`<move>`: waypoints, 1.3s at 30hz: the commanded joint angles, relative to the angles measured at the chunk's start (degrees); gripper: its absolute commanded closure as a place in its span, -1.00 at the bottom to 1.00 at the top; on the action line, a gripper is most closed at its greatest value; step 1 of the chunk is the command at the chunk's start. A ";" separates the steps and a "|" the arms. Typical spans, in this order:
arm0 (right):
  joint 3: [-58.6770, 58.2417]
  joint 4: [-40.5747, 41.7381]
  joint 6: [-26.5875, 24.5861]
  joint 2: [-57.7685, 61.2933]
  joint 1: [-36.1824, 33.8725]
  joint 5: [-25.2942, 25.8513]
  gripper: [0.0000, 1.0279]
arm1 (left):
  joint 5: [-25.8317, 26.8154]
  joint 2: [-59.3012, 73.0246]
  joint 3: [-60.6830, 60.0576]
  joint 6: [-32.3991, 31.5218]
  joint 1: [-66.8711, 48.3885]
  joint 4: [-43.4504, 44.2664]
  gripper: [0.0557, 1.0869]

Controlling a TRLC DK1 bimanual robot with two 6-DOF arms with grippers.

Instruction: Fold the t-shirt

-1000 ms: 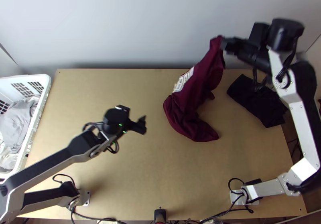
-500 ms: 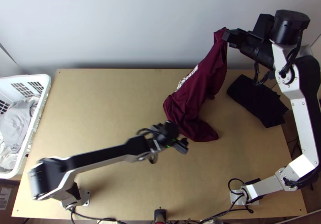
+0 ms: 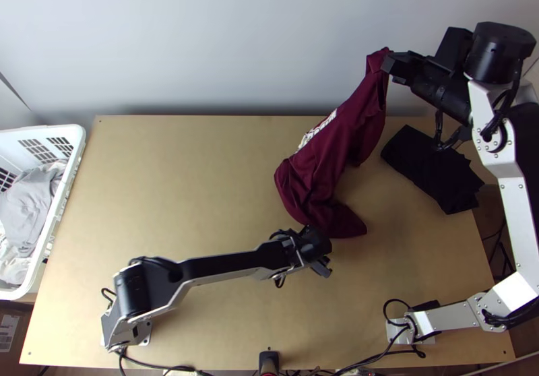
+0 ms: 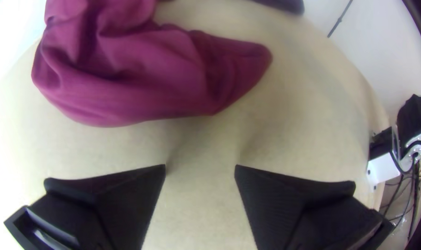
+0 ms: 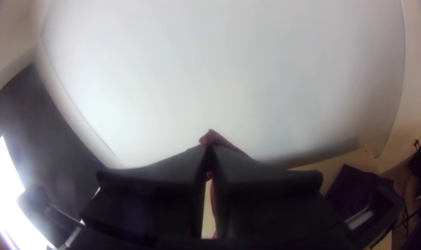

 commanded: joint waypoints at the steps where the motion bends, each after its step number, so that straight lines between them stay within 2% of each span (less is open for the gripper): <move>1: 0.04 0.13 0.14 -1.39 0.03 0.16 0.95 | -0.29 6.18 4.58 -2.98 1.63 -1.72 0.44; 5: -0.22 0.13 0.14 -2.18 0.21 0.16 0.95 | -0.29 7.41 6.86 -5.27 4.00 -3.74 0.45; 6: -0.48 0.13 0.14 -2.35 0.21 0.24 0.95 | -0.29 7.33 6.86 -5.88 4.62 -3.74 0.55; 7: -0.75 0.13 0.14 -2.35 0.21 0.24 0.95 | -0.21 6.98 6.95 -6.06 5.23 -3.74 0.83; 8: -1.19 0.13 0.14 -2.53 0.21 0.24 0.95 | -0.03 6.45 7.13 -6.50 6.11 -4.53 0.91; 13: -3.03 0.13 0.14 -3.23 0.21 0.24 0.95 | 4.54 -1.11 6.25 -9.40 9.10 -6.82 0.92; 22: -4.88 0.31 0.06 -3.15 0.38 0.24 0.95 | 5.77 -7.18 7.04 -9.31 10.16 -7.61 0.91; 23: -5.14 0.31 -0.03 -3.15 0.38 0.24 0.95 | 5.95 -7.00 7.04 -9.31 10.07 -7.61 0.86; 25: -5.58 0.31 -0.21 -3.32 0.38 0.24 0.94 | 6.82 -6.03 7.30 -9.40 9.54 -7.61 0.53; 28: -5.76 0.31 -0.30 -3.67 0.30 0.33 0.95 | 7.44 -3.40 8.97 -9.49 8.84 -7.87 -0.14; 29: -5.84 0.31 -0.30 -3.85 0.30 0.33 0.95 | 7.35 -2.25 9.76 -9.49 8.84 -7.96 -0.30; 35: -7.16 0.39 -0.91 -5.08 0.30 0.42 0.95 | 7.44 6.54 18.73 -9.40 9.19 -13.15 -0.33; 39: -8.04 0.48 -1.26 -5.96 0.30 0.60 0.95 | 7.44 10.14 21.36 -8.52 8.40 -13.50 -0.33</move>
